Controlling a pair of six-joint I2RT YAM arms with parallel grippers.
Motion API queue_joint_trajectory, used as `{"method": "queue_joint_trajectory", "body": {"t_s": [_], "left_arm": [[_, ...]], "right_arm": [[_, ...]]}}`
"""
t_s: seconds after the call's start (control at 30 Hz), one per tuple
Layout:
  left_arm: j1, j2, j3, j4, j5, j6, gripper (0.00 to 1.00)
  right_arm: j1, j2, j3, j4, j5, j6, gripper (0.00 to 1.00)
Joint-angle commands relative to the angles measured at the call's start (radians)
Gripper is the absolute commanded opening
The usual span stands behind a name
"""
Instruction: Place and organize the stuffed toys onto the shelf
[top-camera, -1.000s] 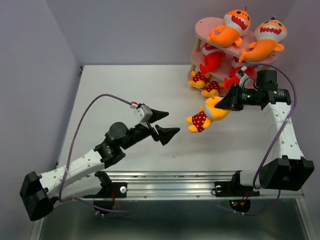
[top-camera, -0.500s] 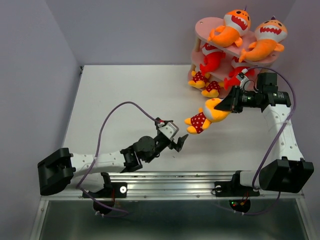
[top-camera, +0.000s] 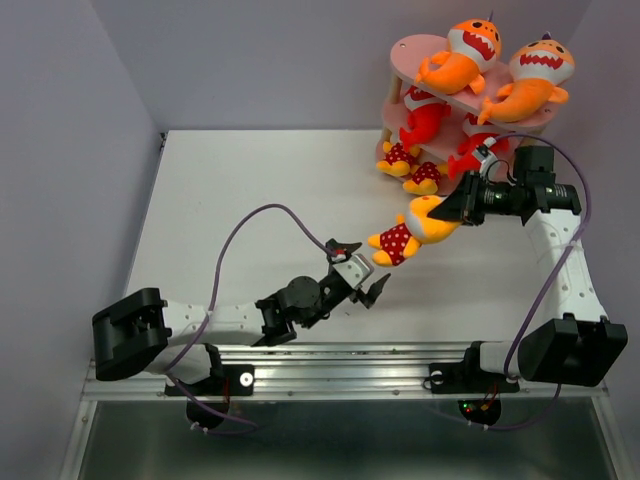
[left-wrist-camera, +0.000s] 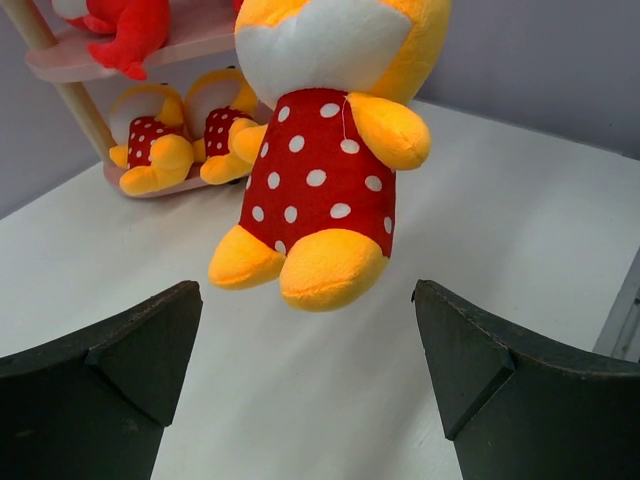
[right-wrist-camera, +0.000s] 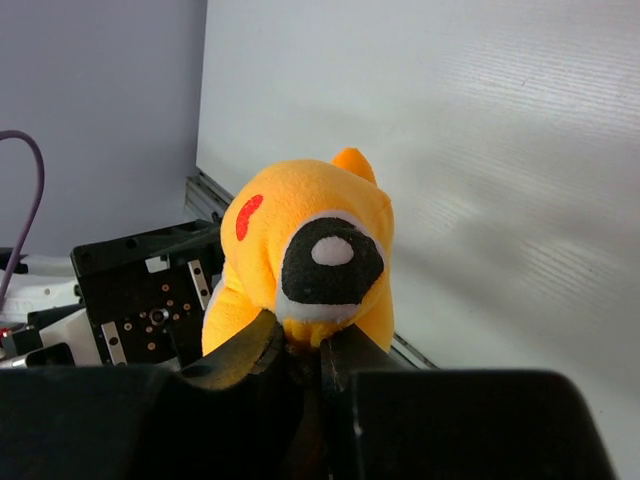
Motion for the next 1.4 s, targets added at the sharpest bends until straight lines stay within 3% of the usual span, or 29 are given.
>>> {"method": "queue_joint_trajectory", "body": {"t_s": [0.0, 0.2, 0.33, 0.4, 0.43, 0.47, 0.6, 0.7, 0.73, 0.8, 0.83, 0.9, 1.03, 1.07, 1.1, 1.37], "left_arm": [[-0.006, -0.001, 0.040, 0.070, 0.022, 0.023, 0.99], [-0.006, 0.105, 0.145, 0.041, 0.039, 0.019, 0.97], [-0.008, 0.148, 0.177, 0.036, 0.014, 0.017, 0.90], [-0.006, 0.157, 0.198, 0.027, 0.006, 0.019, 0.79], [-0.006, 0.166, 0.203, 0.023, 0.005, 0.017, 0.66], [-0.006, 0.169, 0.211, 0.021, 0.002, 0.014, 0.60], [-0.006, 0.182, 0.220, -0.001, -0.035, 0.000, 0.56], [-0.005, 0.186, 0.221, -0.001, -0.044, -0.001, 0.33], [-0.006, 0.188, 0.223, -0.002, -0.044, -0.004, 0.18], [-0.006, 0.189, 0.226, -0.008, -0.053, -0.011, 0.00], [-0.005, 0.185, 0.223, -0.011, -0.055, -0.017, 0.00], [-0.002, 0.172, 0.220, -0.017, -0.030, -0.023, 0.00], [0.025, 0.148, 0.220, -0.069, 0.055, -0.078, 0.00], [0.037, 0.143, 0.215, -0.089, 0.092, -0.090, 0.00], [0.040, 0.136, 0.209, -0.097, 0.109, -0.113, 0.00], [0.080, 0.129, 0.140, -0.111, 0.239, -0.204, 0.00]], "right_arm": [[-0.007, -0.034, -0.017, 0.062, -0.048, 0.027, 0.02], [-0.007, -0.041, -0.007, 0.050, -0.057, 0.026, 0.02], [-0.007, -0.054, -0.024, 0.059, -0.065, 0.029, 0.02], [-0.007, -0.054, -0.024, 0.059, -0.066, 0.029, 0.02], [-0.007, -0.054, -0.021, 0.058, -0.068, 0.029, 0.02], [-0.007, -0.054, -0.020, 0.056, -0.068, 0.027, 0.02], [-0.007, -0.058, -0.020, 0.055, -0.072, 0.026, 0.02], [-0.007, -0.064, -0.029, 0.058, -0.071, 0.026, 0.03], [-0.007, -0.067, -0.036, 0.059, -0.068, 0.024, 0.03], [-0.007, -0.075, -0.043, 0.061, -0.065, 0.021, 0.06], [-0.007, -0.077, -0.046, 0.061, -0.063, 0.017, 0.15], [-0.007, -0.086, -0.049, 0.062, -0.062, 0.010, 0.23], [-0.007, -0.093, -0.044, 0.055, -0.063, -0.052, 0.68], [-0.007, -0.095, -0.023, 0.047, -0.039, -0.071, 0.87], [-0.007, -0.093, -0.003, 0.027, -0.013, -0.091, 0.97], [-0.017, -0.126, 0.243, 0.048, 0.458, -0.158, 1.00]]}}
